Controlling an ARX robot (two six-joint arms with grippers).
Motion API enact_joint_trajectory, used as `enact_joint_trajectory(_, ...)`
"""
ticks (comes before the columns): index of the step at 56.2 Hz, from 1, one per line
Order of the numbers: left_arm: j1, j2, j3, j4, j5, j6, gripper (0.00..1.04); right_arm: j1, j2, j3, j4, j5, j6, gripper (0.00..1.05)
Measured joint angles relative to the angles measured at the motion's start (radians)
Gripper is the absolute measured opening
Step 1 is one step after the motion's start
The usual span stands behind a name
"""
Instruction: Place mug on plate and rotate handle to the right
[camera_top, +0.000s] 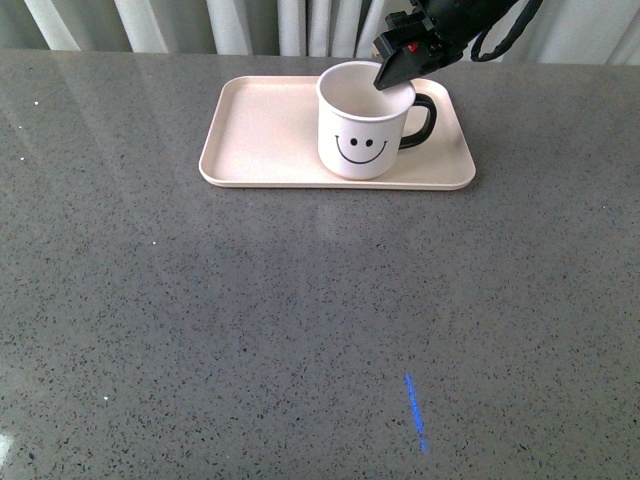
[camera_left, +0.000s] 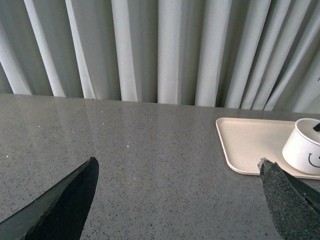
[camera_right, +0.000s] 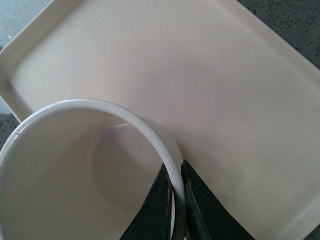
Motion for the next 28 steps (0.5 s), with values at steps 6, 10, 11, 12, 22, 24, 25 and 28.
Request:
enact_joint_trajectory(6, 0.0, 0.0, 0.0, 0.0, 0.0, 0.0, 0.96, 0.0, 0.001, -0.001, 0.0, 0.002, -0.003, 0.02)
enact_joint_trajectory(10, 0.0, 0.0, 0.0, 0.0, 0.0, 0.0, 0.96, 0.0, 0.002, -0.002, -0.001, 0.004, -0.004, 0.02)
enact_joint_trajectory(11, 0.0, 0.0, 0.0, 0.0, 0.0, 0.0, 0.96, 0.0, 0.002, -0.003, -0.001, 0.005, -0.005, 0.02)
enact_joint_trajectory(12, 0.0, 0.0, 0.0, 0.0, 0.0, 0.0, 0.96, 0.0, 0.002, -0.003, -0.002, 0.007, -0.006, 0.02)
enact_joint_trajectory(22, 0.0, 0.0, 0.0, 0.0, 0.0, 0.0, 0.96, 0.0, 0.007, -0.004, -0.003, 0.007, -0.008, 0.02)
enact_joint_trajectory(24, 0.0, 0.0, 0.0, 0.0, 0.0, 0.0, 0.96, 0.0, 0.007, -0.004, -0.004, 0.007, -0.008, 0.02)
enact_joint_trajectory(25, 0.0, 0.0, 0.0, 0.0, 0.0, 0.0, 0.96, 0.0, 0.007, -0.004, -0.004, 0.007, -0.008, 0.02)
enact_joint_trajectory(28, 0.0, 0.0, 0.0, 0.0, 0.0, 0.0, 0.96, 0.0, 0.007, -0.004, -0.006, 0.006, -0.009, 0.02)
